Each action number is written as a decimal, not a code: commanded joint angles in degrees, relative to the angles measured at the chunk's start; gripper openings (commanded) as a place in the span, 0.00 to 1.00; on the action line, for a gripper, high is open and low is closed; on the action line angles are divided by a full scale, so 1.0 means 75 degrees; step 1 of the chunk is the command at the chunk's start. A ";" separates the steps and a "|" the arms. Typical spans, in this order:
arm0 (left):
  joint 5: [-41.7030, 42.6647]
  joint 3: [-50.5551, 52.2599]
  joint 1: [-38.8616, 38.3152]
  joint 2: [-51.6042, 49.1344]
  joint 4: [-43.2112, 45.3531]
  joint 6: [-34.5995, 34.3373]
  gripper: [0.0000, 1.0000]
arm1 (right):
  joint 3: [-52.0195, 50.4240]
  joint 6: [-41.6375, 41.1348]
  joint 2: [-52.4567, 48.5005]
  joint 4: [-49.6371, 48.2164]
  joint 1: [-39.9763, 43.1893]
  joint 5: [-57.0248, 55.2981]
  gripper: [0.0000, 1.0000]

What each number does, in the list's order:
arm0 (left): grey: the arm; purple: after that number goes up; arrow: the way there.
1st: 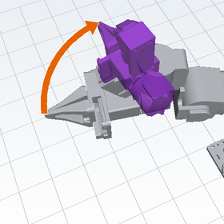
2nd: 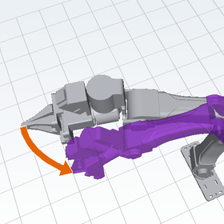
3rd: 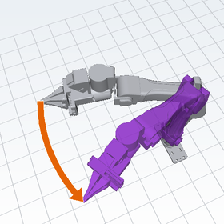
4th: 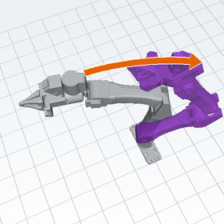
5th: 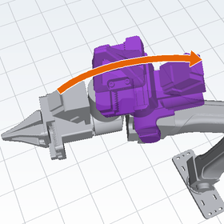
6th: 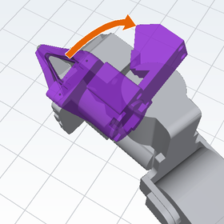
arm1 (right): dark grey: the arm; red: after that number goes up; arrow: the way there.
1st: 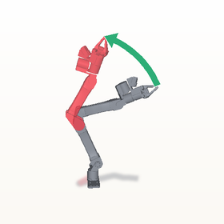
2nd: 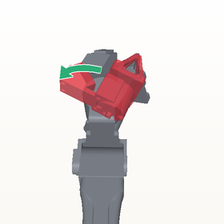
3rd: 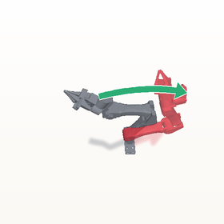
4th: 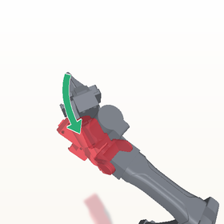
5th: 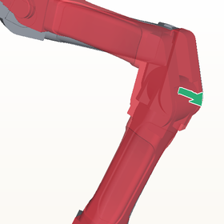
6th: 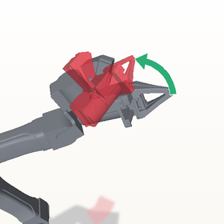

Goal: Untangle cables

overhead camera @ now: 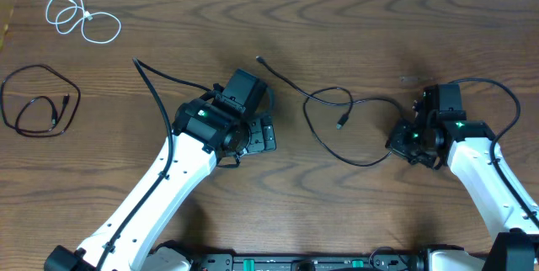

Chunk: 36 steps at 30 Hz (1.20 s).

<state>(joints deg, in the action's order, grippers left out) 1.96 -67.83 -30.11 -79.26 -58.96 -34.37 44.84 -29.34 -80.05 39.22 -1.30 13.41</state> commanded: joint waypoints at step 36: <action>0.7146 -0.0219 0.3142 0.0140 0.0484 -0.0449 0.95 | 0.0023 0.3241 0.1102 -0.3946 -0.4071 0.6003 0.01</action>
<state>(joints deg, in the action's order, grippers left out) 51.22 -67.92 -6.79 -79.07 -55.42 -37.54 44.53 -6.24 -72.55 9.61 -31.20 58.92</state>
